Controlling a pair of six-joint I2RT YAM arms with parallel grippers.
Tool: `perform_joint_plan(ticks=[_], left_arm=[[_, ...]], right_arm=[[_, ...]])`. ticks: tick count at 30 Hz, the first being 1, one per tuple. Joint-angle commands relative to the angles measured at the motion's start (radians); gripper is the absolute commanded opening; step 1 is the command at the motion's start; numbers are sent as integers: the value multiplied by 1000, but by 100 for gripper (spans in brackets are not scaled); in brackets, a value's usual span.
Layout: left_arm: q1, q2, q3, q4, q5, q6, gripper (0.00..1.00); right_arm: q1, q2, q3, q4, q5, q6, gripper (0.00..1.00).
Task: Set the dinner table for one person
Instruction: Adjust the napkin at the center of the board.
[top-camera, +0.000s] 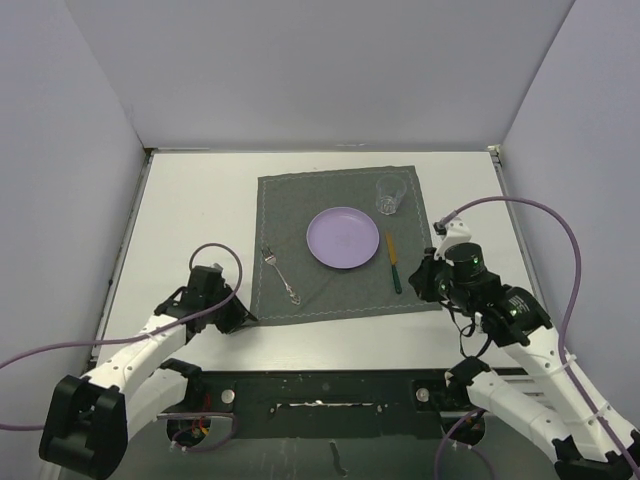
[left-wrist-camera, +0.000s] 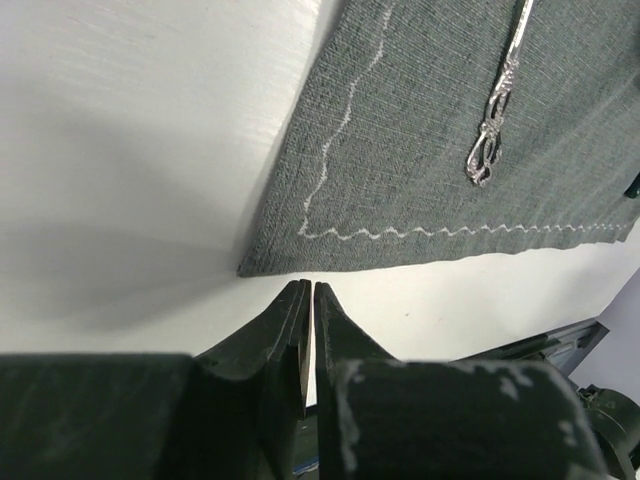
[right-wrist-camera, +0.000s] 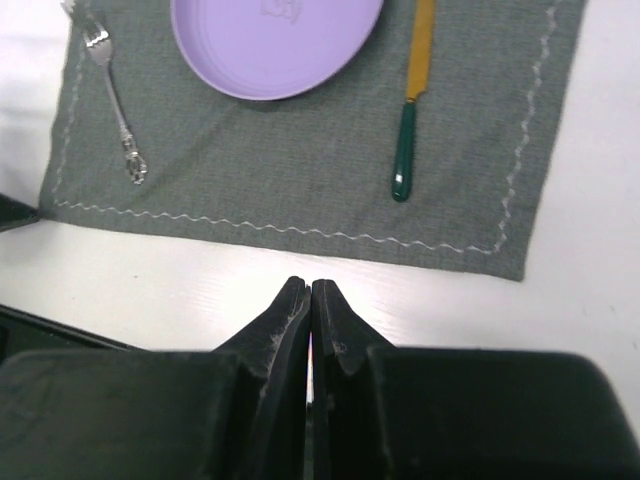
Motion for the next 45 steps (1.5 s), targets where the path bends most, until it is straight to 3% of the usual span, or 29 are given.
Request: perform_joint_plan(ticks=[1, 5, 7, 11, 25, 45], left_arm=[[1, -94, 41, -43, 21, 8, 7], [1, -197, 60, -93, -1, 7, 12], [3, -247, 87, -142, -15, 13, 20], [2, -314, 131, -198, -30, 23, 24], [6, -362, 174, -255, -29, 91, 25], [17, -338, 212, -229, 27, 156, 26]], right_arm=[[4, 24, -12, -82, 165, 45, 0], [7, 127, -17, -116, 191, 64, 0], [4, 148, -24, -112, 196, 78, 0], [-12, 228, -16, -108, 178, 92, 0], [-117, 557, 15, -33, 129, 33, 0], [-223, 817, 166, -81, 192, 37, 0]])
